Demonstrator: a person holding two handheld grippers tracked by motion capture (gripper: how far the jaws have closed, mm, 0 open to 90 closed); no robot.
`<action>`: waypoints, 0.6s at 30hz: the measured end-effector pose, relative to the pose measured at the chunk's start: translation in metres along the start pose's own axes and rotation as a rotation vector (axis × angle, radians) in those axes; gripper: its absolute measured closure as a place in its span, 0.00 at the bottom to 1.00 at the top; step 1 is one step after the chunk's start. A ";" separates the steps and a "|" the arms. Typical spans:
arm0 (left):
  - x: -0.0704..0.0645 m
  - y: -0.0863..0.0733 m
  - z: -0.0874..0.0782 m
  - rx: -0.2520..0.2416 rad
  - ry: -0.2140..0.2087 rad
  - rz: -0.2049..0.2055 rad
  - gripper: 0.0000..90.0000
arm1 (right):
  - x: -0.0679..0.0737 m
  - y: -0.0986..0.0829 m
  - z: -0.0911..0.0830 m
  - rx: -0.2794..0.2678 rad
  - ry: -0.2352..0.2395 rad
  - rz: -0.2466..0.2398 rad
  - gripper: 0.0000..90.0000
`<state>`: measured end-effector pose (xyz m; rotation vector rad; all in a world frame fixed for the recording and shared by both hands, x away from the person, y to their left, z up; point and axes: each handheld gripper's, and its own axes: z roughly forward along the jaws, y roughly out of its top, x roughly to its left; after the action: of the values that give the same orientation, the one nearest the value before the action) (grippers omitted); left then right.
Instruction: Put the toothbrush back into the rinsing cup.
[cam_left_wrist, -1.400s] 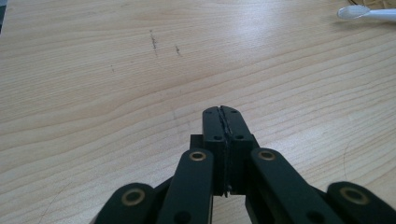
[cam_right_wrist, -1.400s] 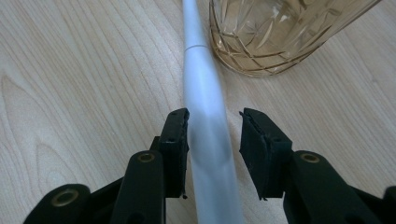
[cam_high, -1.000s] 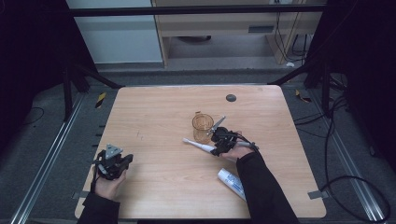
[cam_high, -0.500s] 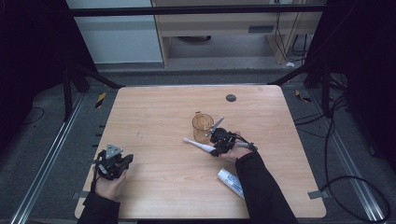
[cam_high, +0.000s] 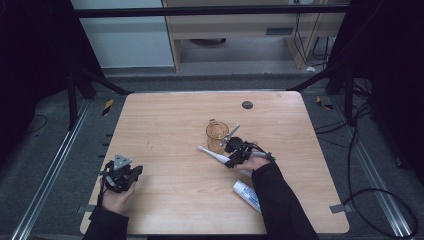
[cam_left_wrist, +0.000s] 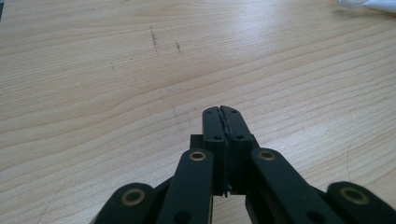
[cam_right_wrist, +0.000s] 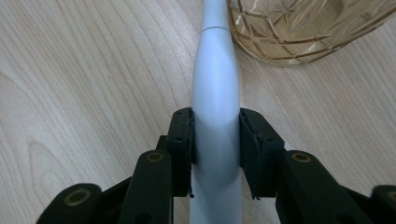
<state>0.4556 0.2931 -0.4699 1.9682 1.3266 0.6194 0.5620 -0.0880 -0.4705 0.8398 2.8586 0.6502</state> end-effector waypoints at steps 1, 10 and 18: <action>0.000 0.000 0.000 0.000 0.000 0.001 0.99 | -0.001 -0.001 -0.001 -0.013 0.008 0.015 0.74; 0.000 0.000 0.000 -0.001 0.002 0.001 0.99 | -0.001 -0.004 -0.013 -0.069 0.031 0.017 0.74; 0.000 0.000 0.000 -0.001 0.004 0.002 0.99 | 0.008 -0.003 -0.029 -0.149 0.058 -0.011 0.74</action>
<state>0.4555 0.2927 -0.4695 1.9684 1.3265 0.6249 0.5479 -0.0968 -0.4450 0.7945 2.8195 0.8866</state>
